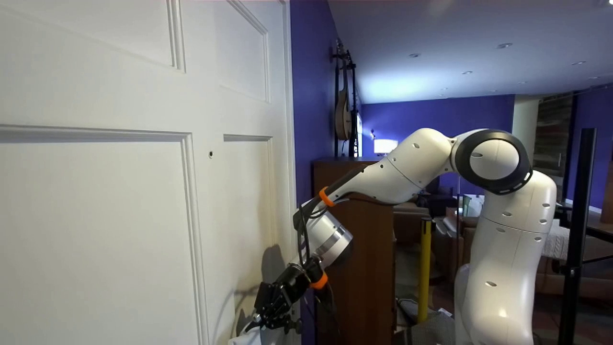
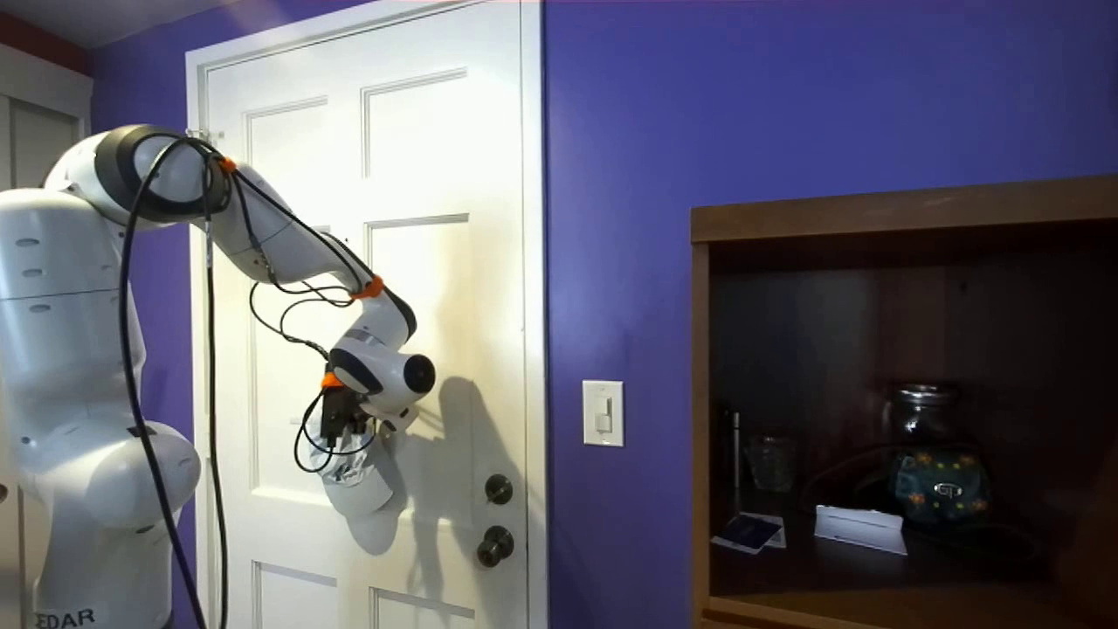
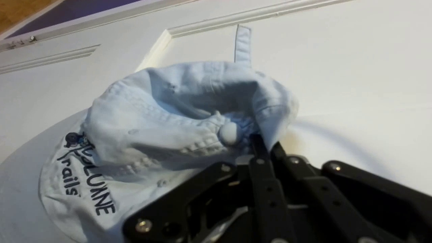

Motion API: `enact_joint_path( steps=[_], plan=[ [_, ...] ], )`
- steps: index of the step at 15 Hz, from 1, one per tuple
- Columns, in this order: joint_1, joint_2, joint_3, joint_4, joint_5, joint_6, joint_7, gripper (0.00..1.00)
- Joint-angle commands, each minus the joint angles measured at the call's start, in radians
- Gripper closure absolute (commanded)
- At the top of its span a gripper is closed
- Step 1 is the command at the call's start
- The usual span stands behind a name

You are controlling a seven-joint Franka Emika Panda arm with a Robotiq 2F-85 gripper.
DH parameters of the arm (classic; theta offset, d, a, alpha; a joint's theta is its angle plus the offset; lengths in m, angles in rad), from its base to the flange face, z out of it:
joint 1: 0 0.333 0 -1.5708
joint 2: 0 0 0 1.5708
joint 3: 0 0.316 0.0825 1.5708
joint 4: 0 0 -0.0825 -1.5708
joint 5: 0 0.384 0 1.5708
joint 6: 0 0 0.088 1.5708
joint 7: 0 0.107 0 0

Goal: Remove the white cap from the door and put it on top of the cabinet on the right

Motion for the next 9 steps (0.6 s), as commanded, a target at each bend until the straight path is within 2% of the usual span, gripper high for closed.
enact_joint_path(
  steps=[1,9],
  plan=[
    [-0.024,-0.069,0.009,-0.030,-0.001,-0.047,-0.031,0.99],
    [-0.045,-0.197,0.030,-0.055,-0.108,0.040,0.017,0.99]
  ],
)
